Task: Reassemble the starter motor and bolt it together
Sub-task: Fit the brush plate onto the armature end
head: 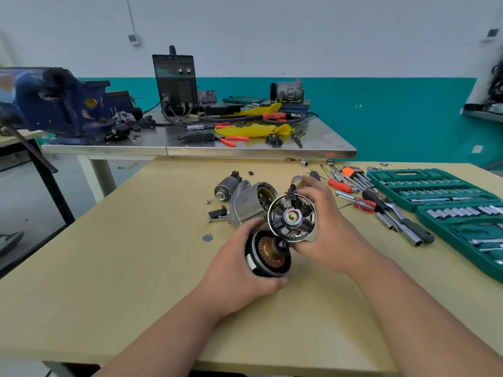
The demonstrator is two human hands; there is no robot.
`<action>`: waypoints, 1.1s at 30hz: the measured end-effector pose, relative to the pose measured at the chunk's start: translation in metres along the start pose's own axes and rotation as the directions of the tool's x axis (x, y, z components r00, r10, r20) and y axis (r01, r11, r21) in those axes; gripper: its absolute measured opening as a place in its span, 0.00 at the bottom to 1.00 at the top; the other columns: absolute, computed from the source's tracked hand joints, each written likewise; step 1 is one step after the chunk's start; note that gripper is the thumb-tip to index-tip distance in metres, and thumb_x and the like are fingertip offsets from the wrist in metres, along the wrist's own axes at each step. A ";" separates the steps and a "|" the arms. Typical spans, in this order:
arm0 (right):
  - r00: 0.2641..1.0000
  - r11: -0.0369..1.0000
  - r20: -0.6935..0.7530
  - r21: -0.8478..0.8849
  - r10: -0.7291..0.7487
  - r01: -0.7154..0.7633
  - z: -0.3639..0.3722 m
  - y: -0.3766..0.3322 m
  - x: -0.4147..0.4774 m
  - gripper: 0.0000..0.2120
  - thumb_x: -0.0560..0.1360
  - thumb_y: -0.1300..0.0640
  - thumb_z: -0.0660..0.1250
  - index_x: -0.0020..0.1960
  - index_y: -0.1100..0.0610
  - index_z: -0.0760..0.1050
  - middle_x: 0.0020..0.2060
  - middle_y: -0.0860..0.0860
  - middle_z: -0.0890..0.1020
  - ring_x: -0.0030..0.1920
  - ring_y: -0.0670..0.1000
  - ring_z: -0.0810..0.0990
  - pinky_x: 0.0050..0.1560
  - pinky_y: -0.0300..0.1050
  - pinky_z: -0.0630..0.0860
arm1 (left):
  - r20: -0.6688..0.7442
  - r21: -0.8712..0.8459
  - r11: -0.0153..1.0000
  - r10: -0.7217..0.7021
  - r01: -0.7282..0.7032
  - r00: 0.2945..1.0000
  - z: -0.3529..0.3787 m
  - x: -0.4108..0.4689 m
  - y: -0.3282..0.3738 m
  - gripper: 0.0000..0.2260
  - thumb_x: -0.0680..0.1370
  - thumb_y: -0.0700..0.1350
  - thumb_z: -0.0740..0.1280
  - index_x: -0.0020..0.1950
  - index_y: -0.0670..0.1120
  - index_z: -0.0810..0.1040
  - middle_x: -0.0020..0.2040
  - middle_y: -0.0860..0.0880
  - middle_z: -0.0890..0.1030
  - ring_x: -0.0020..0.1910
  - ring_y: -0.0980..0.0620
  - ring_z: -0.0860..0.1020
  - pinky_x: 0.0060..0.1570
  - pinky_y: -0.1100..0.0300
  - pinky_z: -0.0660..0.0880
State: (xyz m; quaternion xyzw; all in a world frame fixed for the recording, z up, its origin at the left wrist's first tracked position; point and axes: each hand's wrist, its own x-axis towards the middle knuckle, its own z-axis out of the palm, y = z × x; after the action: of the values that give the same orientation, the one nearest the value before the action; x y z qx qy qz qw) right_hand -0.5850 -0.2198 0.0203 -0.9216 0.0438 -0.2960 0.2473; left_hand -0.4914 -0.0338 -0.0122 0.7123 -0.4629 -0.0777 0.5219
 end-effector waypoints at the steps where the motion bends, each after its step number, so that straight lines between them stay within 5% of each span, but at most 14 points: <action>1: 0.999 0.998 0.001 -0.035 -0.053 0.053 -0.001 -0.005 -0.001 0.41 0.65 0.55 0.78 0.67 0.39 0.55 0.74 0.36 0.48 0.69 0.27 0.50 0.61 0.34 0.65 | -0.019 -0.020 1.000 0.001 -0.002 1.000 -0.001 0.000 -0.001 0.39 0.58 0.52 0.79 0.66 0.62 0.68 0.59 0.67 0.77 0.61 0.65 0.76 0.58 0.73 0.69; 4: 0.988 0.981 0.051 -0.120 -0.145 0.150 0.000 -0.018 -0.003 0.41 0.68 0.58 0.76 0.68 0.37 0.54 0.75 0.34 0.40 0.68 0.44 0.66 0.55 0.45 0.77 | -0.077 -0.067 0.998 -0.025 0.020 0.997 -0.006 0.002 -0.001 0.37 0.58 0.50 0.80 0.63 0.63 0.69 0.57 0.69 0.78 0.57 0.67 0.77 0.53 0.77 0.69; 7: 0.980 0.984 0.092 -0.015 -0.178 0.180 0.005 -0.028 -0.006 0.40 0.69 0.59 0.71 0.67 0.31 0.53 0.74 0.32 0.35 0.70 0.29 0.51 0.58 0.34 0.72 | -0.117 -0.101 0.994 -0.041 0.029 0.992 -0.007 0.002 -0.002 0.32 0.59 0.48 0.80 0.60 0.62 0.72 0.54 0.68 0.79 0.54 0.67 0.78 0.50 0.78 0.69; 9: 0.983 0.979 0.112 0.163 -0.143 0.123 0.007 -0.032 -0.010 0.38 0.68 0.57 0.67 0.66 0.27 0.54 0.74 0.30 0.41 0.71 0.28 0.45 0.65 0.34 0.67 | -0.123 -0.107 0.994 -0.047 0.033 0.991 -0.007 0.002 -0.001 0.31 0.59 0.49 0.80 0.59 0.61 0.74 0.54 0.67 0.80 0.53 0.66 0.79 0.49 0.77 0.70; 12: 0.983 0.905 0.177 0.424 -0.050 -0.030 0.009 -0.037 -0.015 0.35 0.68 0.54 0.65 0.66 0.26 0.55 0.70 0.31 0.62 0.72 0.40 0.63 0.70 0.49 0.68 | -0.128 -0.097 0.994 -0.068 0.056 0.989 -0.004 0.002 -0.001 0.31 0.58 0.51 0.80 0.59 0.62 0.74 0.53 0.65 0.81 0.52 0.65 0.79 0.48 0.77 0.70; 15: 0.980 0.848 0.195 0.525 -0.041 -0.069 0.013 -0.041 -0.014 0.33 0.70 0.55 0.64 0.68 0.32 0.57 0.67 0.32 0.69 0.71 0.40 0.66 0.71 0.46 0.66 | -0.127 -0.110 0.991 -0.095 0.081 0.987 -0.004 0.003 0.000 0.30 0.58 0.54 0.79 0.58 0.62 0.75 0.51 0.64 0.82 0.50 0.64 0.80 0.45 0.75 0.72; 19: 0.970 0.875 0.236 0.481 -0.063 -0.060 0.018 -0.043 -0.014 0.27 0.71 0.57 0.63 0.65 0.34 0.66 0.68 0.31 0.67 0.71 0.40 0.64 0.71 0.46 0.64 | -0.072 -0.117 0.991 -0.074 0.065 0.995 -0.004 0.003 0.000 0.25 0.64 0.43 0.80 0.57 0.55 0.78 0.49 0.57 0.84 0.48 0.60 0.82 0.44 0.70 0.75; 24: 0.969 0.846 0.246 0.511 0.030 -0.156 0.010 -0.039 -0.010 0.28 0.68 0.56 0.71 0.64 0.40 0.71 0.61 0.41 0.77 0.64 0.44 0.75 0.66 0.50 0.72 | -0.024 -0.136 0.988 -0.081 0.077 0.996 -0.004 0.003 0.001 0.25 0.62 0.48 0.78 0.59 0.53 0.79 0.51 0.54 0.84 0.50 0.57 0.83 0.49 0.63 0.77; 29: 0.968 0.940 0.251 0.333 -0.016 -0.071 0.008 -0.044 -0.006 0.30 0.62 0.50 0.75 0.59 0.34 0.68 0.59 0.31 0.69 0.63 0.36 0.70 0.59 0.28 0.67 | -0.013 -0.118 0.992 -0.043 0.041 0.999 -0.006 0.000 0.007 0.22 0.62 0.48 0.78 0.54 0.57 0.79 0.49 0.61 0.84 0.49 0.64 0.81 0.46 0.73 0.74; 33: 0.945 0.942 0.325 0.324 -0.019 -0.092 0.002 -0.045 0.000 0.29 0.61 0.44 0.74 0.59 0.32 0.68 0.60 0.32 0.68 0.62 0.34 0.69 0.59 0.27 0.66 | 0.024 -0.179 0.981 -0.077 0.080 0.997 -0.009 0.001 0.008 0.20 0.61 0.52 0.76 0.52 0.55 0.81 0.48 0.57 0.85 0.47 0.60 0.82 0.46 0.66 0.76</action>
State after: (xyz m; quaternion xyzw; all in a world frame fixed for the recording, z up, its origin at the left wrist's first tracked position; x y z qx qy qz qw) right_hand -0.5865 -0.1794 0.0410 -0.9011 -0.0308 -0.1392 0.4094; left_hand -0.4903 -0.0293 -0.0014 0.6792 -0.4300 -0.1458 0.5767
